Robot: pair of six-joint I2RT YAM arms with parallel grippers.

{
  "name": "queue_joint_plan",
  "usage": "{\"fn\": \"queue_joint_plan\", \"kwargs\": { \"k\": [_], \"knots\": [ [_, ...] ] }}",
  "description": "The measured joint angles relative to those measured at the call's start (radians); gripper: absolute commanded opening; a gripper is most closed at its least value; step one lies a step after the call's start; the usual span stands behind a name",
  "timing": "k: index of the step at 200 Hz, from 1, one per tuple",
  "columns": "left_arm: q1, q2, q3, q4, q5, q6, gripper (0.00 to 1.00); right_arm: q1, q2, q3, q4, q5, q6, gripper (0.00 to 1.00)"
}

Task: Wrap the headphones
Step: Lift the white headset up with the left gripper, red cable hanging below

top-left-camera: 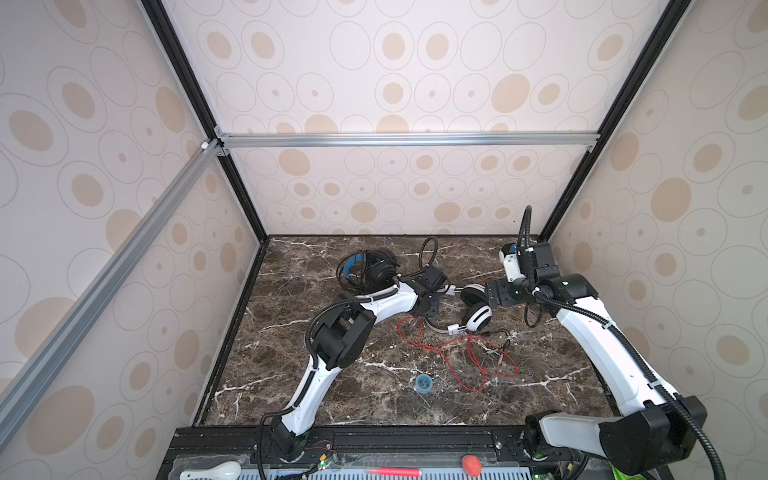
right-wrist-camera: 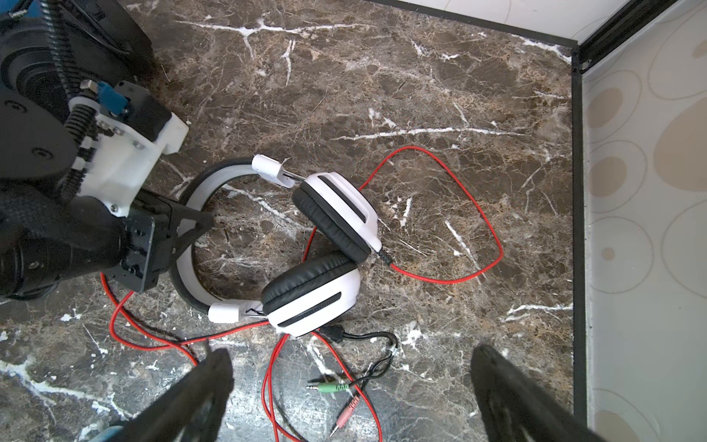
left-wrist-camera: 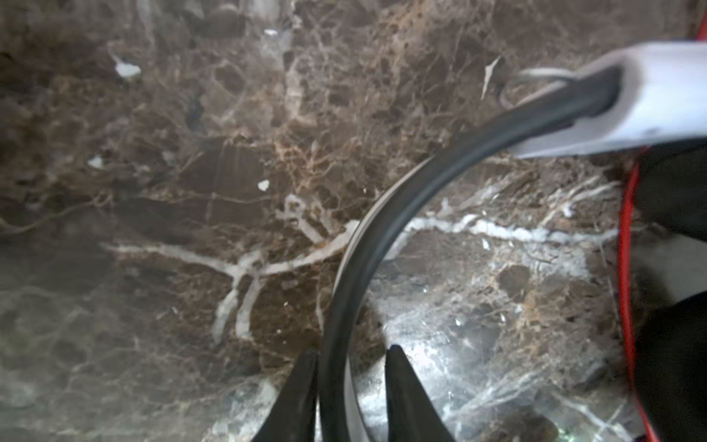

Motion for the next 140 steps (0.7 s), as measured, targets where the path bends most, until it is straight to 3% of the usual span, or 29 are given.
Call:
{"fn": "queue_joint_plan", "kwargs": {
  "k": [31,86,140],
  "knots": [
    [0.001,0.0,0.002,0.012,-0.024,-0.002,0.0,0.0,-0.002,-0.004,0.002,-0.006,0.0,1.0],
    [0.02,-0.03,0.048,-0.036,-0.065,0.109,0.0,-0.001,-0.105,-0.107,0.082,-0.076,-0.014,0.99],
    [0.117,-0.205,0.174,-0.179,-0.122,0.283,0.0,-0.001,-0.24,-0.173,0.194,-0.267,-0.08,0.96]
  ]
}}
